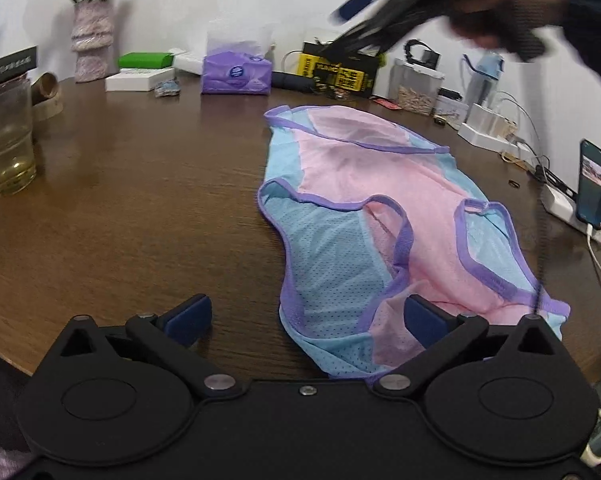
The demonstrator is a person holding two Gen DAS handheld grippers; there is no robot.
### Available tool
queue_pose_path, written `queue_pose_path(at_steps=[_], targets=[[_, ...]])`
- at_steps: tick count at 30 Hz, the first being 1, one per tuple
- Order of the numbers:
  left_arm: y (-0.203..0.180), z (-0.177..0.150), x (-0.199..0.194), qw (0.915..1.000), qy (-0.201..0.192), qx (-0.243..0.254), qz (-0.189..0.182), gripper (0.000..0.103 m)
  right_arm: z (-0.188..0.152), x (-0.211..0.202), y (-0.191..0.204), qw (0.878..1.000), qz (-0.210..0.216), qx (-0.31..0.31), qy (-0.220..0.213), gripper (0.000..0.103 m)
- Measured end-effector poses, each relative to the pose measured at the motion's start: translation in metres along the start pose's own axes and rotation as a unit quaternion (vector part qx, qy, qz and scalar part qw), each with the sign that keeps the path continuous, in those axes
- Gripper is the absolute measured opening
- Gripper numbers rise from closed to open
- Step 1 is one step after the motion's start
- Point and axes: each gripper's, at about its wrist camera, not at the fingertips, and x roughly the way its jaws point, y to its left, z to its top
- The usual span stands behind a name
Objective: Fold clothes
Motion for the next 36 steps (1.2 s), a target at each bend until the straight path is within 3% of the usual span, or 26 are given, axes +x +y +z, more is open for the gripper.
queue_pose_path(at_steps=[5, 6, 7, 10, 11, 13, 14, 16, 17, 18, 20, 25, 29, 32, 35, 36], targets=[[0.004, 0.003, 0.001, 0.9995, 0.008, 0.013, -0.026, 0.100, -0.002, 0.073, -0.017, 0.998, 0.040, 0.023, 0.042, 0.089], [0.006, 0.003, 0.001, 0.9995, 0.007, 0.011, -0.029, 0.095, -0.003, 0.086, -0.024, 0.997, 0.050, 0.044, 0.043, 0.088], [0.008, 0.004, 0.002, 0.9994, 0.007, 0.011, -0.031, 0.085, -0.006, 0.100, -0.032, 0.995, 0.064, 0.070, 0.041, 0.085], [0.011, 0.006, 0.003, 0.9991, 0.008, 0.015, -0.040, 0.060, -0.014, 0.118, -0.041, 0.990, 0.081, 0.105, 0.042, 0.055], [0.011, 0.008, 0.004, 0.9985, 0.012, 0.021, -0.048, 0.057, -0.019, 0.125, -0.045, 0.988, 0.086, 0.120, 0.043, 0.054], [0.010, 0.008, 0.004, 0.9973, 0.018, 0.031, -0.064, 0.037, -0.024, 0.130, -0.047, 0.986, 0.088, 0.133, 0.040, 0.052], [0.010, 0.009, 0.004, 0.9967, 0.020, 0.034, -0.071, 0.032, -0.031, 0.131, -0.049, 0.984, 0.093, 0.150, 0.031, 0.047], [0.008, 0.008, 0.005, 0.9959, 0.022, 0.040, -0.078, 0.011, -0.044, 0.133, -0.052, 0.978, 0.102, 0.179, 0.013, 0.034], [0.007, 0.008, 0.006, 0.9957, 0.023, 0.040, -0.080, 0.010, -0.046, 0.131, -0.052, 0.978, 0.102, 0.184, 0.007, 0.015], [0.006, 0.008, 0.006, 0.9955, 0.024, 0.040, -0.083, 0.009, -0.049, 0.130, -0.052, 0.977, 0.102, 0.189, 0.000, 0.009], [0.008, 0.009, 0.006, 0.9956, 0.022, 0.025, -0.088, 0.007, -0.052, 0.128, -0.052, 0.976, 0.098, 0.193, -0.007, 0.006], [0.006, 0.015, -0.009, 0.9948, -0.009, 0.025, -0.099, 0.006, -0.056, 0.110, -0.057, 0.976, 0.075, 0.199, -0.044, 0.005], [-0.017, 0.024, -0.022, 0.9869, -0.039, 0.060, -0.144, 0.006, -0.069, 0.061, -0.066, 0.972, 0.036, 0.214, -0.088, 0.005], [-0.041, 0.021, -0.016, 0.9808, -0.035, 0.080, -0.174, 0.005, -0.093, 0.042, -0.072, 0.968, 0.012, 0.238, -0.084, 0.005], [-0.063, 0.014, -0.003, 0.9784, -0.015, 0.097, -0.182, 0.008, -0.138, 0.034, -0.077, 0.956, -0.020, 0.288, -0.047, 0.007], [-0.072, 0.010, 0.002, 0.9782, -0.011, 0.099, -0.182, 0.018, -0.148, 0.038, -0.076, 0.953, -0.028, 0.300, -0.029, 0.011]])
